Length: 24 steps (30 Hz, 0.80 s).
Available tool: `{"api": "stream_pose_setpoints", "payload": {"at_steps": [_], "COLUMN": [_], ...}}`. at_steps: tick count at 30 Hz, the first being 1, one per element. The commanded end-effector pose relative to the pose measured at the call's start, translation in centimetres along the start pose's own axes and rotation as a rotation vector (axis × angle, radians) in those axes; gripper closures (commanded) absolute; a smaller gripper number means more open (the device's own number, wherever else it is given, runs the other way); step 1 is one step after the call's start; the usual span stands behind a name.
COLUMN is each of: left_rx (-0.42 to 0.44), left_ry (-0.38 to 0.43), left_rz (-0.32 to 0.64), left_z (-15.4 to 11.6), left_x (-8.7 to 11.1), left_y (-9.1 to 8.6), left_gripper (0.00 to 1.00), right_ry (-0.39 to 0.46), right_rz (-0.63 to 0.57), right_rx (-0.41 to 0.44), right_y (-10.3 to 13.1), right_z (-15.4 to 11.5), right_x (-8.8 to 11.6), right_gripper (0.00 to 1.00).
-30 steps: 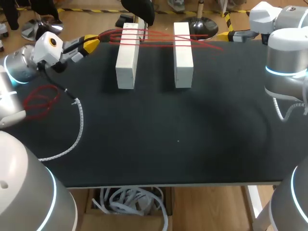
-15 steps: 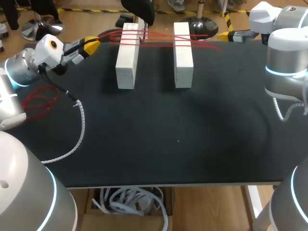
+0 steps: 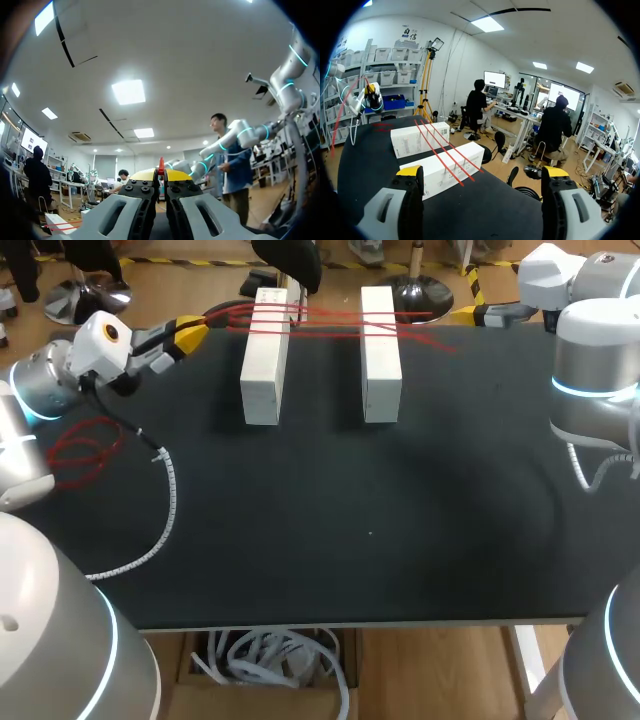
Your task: Grab the tape and strap the tape.
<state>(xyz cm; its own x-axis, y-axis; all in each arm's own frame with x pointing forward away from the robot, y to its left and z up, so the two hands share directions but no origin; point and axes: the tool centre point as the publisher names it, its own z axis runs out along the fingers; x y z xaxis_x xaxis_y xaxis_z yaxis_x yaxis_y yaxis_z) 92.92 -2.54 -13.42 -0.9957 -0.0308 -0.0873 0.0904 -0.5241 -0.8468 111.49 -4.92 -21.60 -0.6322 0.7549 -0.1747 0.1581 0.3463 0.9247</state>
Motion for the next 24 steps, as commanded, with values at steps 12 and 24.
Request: {"api": "stream_pose_setpoints", "payload": {"at_steps": [12,24], "left_rx": [0.001,0.001], "left_ry": [0.000,0.000], "left_rz": [0.001,0.001], "left_z": [0.0,0.0], "left_x": [0.0,0.0], "left_y": [0.1,0.1], "left_gripper": [1.00,1.00], "right_ry": [-0.081,-0.226], "right_rz": [0.200,0.329], "right_rx": [-0.097,-0.071], "right_y": [0.0,-1.2], "right_z": [-4.5,-9.5], "right_x": [0.8,2.9], "right_gripper": [0.00,0.00]}}
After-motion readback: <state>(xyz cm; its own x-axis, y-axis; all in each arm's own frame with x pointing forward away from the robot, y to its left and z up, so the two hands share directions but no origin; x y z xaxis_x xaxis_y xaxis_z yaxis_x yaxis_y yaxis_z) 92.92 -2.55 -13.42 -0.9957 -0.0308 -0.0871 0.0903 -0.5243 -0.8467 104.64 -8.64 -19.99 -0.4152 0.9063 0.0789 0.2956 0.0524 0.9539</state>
